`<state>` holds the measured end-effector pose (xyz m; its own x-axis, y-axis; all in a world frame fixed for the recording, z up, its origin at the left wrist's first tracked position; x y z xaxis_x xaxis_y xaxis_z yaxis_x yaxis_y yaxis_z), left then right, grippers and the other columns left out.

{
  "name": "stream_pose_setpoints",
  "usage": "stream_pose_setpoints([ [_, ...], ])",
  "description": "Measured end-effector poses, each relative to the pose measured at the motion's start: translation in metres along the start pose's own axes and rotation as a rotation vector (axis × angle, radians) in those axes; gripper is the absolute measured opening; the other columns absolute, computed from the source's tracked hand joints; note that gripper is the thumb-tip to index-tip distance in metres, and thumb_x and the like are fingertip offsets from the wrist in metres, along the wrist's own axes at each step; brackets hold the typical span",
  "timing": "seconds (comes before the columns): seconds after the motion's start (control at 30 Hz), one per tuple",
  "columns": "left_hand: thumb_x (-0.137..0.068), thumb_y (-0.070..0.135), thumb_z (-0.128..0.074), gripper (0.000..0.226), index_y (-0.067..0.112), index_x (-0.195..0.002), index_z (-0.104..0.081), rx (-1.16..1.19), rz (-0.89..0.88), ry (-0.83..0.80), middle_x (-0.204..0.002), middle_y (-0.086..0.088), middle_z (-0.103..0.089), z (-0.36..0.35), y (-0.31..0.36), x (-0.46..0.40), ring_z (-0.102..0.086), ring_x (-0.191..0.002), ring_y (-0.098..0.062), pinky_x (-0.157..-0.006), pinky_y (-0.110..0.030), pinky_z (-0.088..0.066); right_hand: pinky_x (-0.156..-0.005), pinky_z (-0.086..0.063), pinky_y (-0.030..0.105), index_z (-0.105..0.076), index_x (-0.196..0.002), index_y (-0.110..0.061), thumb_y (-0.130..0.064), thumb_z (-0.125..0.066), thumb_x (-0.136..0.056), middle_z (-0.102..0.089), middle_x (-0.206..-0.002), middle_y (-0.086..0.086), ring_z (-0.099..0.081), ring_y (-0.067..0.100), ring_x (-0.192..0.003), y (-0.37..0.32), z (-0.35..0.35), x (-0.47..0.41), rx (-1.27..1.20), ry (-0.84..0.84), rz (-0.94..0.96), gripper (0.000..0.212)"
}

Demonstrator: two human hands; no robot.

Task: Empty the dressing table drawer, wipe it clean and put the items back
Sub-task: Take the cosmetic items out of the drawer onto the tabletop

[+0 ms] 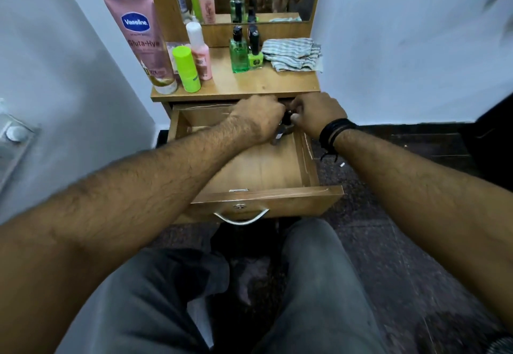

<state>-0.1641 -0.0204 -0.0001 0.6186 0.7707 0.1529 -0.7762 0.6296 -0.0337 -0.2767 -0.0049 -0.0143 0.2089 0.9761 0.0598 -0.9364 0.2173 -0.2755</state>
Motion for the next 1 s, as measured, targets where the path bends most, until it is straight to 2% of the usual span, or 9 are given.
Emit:
stream_pose_setpoints([
  [0.07,-0.093,0.033,-0.062,0.035,0.018,-0.125,-0.061,0.004,0.0,-0.037,-0.127,-0.006,-0.057,-0.017,0.003,-0.001,-0.06,-0.115,-0.036,-0.084,-0.045,-0.05,-0.091,-0.055,0.046,-0.066,-0.124,-0.03,-0.034,-0.06,-0.092,-0.067,-0.122,0.007,-0.063,0.033,-0.111,0.004,-0.01,0.002,0.062,-0.028,0.006,0.033],
  [0.13,-0.095,0.033,-0.06,0.035,0.023,-0.128,-0.058,0.053,0.042,-0.1,-0.133,-0.005,-0.054,-0.031,0.001,-0.004,-0.058,-0.118,-0.037,-0.09,-0.051,-0.051,-0.092,-0.054,0.049,-0.061,-0.132,-0.035,-0.035,-0.057,-0.095,-0.063,-0.126,0.007,-0.062,0.035,-0.114,0.005,-0.019,0.003,0.101,-0.039,0.022,0.037],
  [0.2,-0.096,0.033,-0.057,0.036,0.027,-0.131,-0.055,0.094,0.083,-0.147,-0.135,-0.004,-0.053,-0.042,-0.001,-0.008,-0.056,-0.12,-0.039,-0.093,-0.058,-0.049,-0.093,-0.053,0.051,-0.055,-0.136,-0.04,-0.035,-0.054,-0.097,-0.059,-0.129,0.005,-0.061,0.036,-0.114,0.006,-0.026,0.002,0.096,-0.045,0.029,0.039],
  [0.37,-0.1,0.04,-0.047,0.038,0.029,-0.136,-0.053,0.096,0.126,-0.163,-0.132,-0.005,-0.055,-0.054,-0.003,-0.015,-0.056,-0.118,-0.038,-0.087,-0.053,-0.047,-0.093,-0.053,0.053,-0.052,-0.138,-0.04,-0.037,-0.053,-0.098,-0.054,-0.129,0.004,-0.06,0.038,-0.112,0.007,-0.035,-0.005,0.106,-0.042,0.037,0.04],
  [0.53,-0.099,0.042,-0.047,0.037,0.027,-0.132,-0.054,0.193,0.152,-0.14,-0.133,-0.006,-0.053,-0.059,-0.008,-0.019,-0.056,-0.116,-0.038,-0.077,-0.048,-0.04,-0.092,-0.053,0.051,-0.06,-0.126,-0.029,-0.034,-0.058,-0.096,-0.053,-0.129,0.002,-0.057,0.036,-0.112,0.007,-0.032,-0.01,0.109,0.017,0.053,0.03],
  [0.67,-0.102,0.032,-0.047,0.029,0.023,-0.128,-0.053,0.113,0.062,-0.111,-0.134,-0.006,-0.051,-0.055,0.0,-0.021,-0.054,-0.119,-0.04,-0.089,-0.057,-0.049,-0.09,-0.052,0.048,-0.061,-0.11,-0.024,-0.033,-0.059,-0.095,-0.06,-0.119,0.002,-0.056,0.033,-0.111,0.003,-0.031,-0.014,0.125,0.056,0.095,0.017],
  [0.87,-0.1,0.029,-0.052,0.029,0.022,-0.128,-0.052,0.1,0.03,-0.077,-0.138,-0.005,-0.046,-0.057,0.001,-0.022,-0.055,-0.117,-0.041,-0.086,-0.061,-0.052,-0.09,-0.051,0.047,-0.062,-0.109,-0.023,-0.031,-0.058,-0.095,-0.068,-0.112,0.005,-0.056,0.034,-0.11,0.003,-0.032,-0.016,0.098,0.084,0.087,0.016],
  [1.0,-0.1,0.028,-0.052,0.031,0.021,-0.13,-0.051,0.159,0.03,-0.06,-0.14,-0.007,-0.043,-0.059,-0.001,-0.024,-0.055,-0.117,-0.041,-0.085,-0.056,-0.053,-0.091,-0.051,0.046,-0.062,-0.109,-0.023,-0.03,-0.058,-0.095,-0.069,-0.112,0.006,-0.057,0.034,-0.109,0.002,-0.033,-0.018,0.1,0.081,0.09,0.017],
])
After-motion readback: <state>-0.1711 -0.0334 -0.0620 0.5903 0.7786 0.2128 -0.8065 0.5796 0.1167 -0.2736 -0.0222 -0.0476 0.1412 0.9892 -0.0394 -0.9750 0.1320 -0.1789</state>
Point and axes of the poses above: each hand's wrist, its own x-axis away from the middle knuckle, its own z-axis out of the back of the hand, y = z × x, the point moved 8 cm from there along -x, towards the middle knuckle
